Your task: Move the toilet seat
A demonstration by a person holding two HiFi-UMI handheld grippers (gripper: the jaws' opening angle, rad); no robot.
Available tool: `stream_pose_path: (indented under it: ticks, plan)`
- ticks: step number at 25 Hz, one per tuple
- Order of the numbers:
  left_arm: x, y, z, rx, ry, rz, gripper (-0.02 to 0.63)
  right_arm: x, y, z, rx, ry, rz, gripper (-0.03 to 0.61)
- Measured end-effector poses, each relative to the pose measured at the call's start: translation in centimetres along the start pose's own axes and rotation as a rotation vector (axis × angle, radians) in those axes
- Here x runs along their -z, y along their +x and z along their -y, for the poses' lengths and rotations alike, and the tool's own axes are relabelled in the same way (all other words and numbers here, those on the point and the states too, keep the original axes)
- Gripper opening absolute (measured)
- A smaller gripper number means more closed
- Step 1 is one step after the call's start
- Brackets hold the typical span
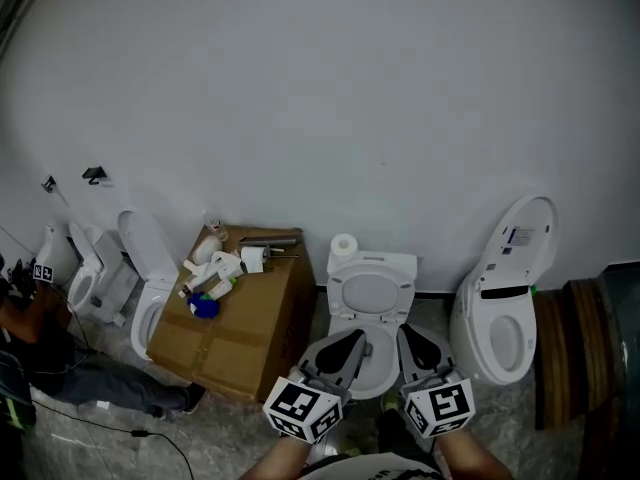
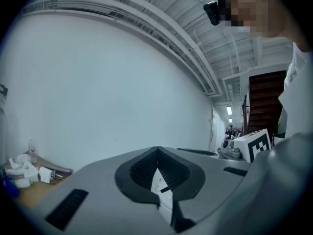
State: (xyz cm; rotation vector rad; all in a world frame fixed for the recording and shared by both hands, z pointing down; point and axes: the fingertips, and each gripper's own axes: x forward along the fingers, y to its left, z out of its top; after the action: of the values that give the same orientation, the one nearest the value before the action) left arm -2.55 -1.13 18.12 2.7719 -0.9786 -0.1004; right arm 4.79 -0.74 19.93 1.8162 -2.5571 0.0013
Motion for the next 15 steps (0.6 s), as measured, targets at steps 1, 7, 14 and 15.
stream_pose_path:
  ticks: [1, 7, 14, 15]
  plan:
    - [-0.2, -0.2, 0.1, 0.001, 0.006, 0.002, 0.009, -0.1, -0.1, -0.1, 0.002, 0.003, 0.001, 0.015]
    - [-1.1, -0.7, 0.1, 0.0, 0.023, 0.013, 0.009, -0.9, -0.1, -0.7, -0.009, -0.019, 0.01, 0.015]
    - [-1.5, -1.5, -0.8, -0.013, 0.018, 0.016, 0.009, -1.3, 0.5, -1.5, -0.021, -0.036, 0.008, 0.015]
    - [-1.5, -1.5, -1.0, -0.015, 0.017, 0.015, 0.009, -1.3, 0.6, -1.6, -0.021, -0.036, 0.006, 0.015]
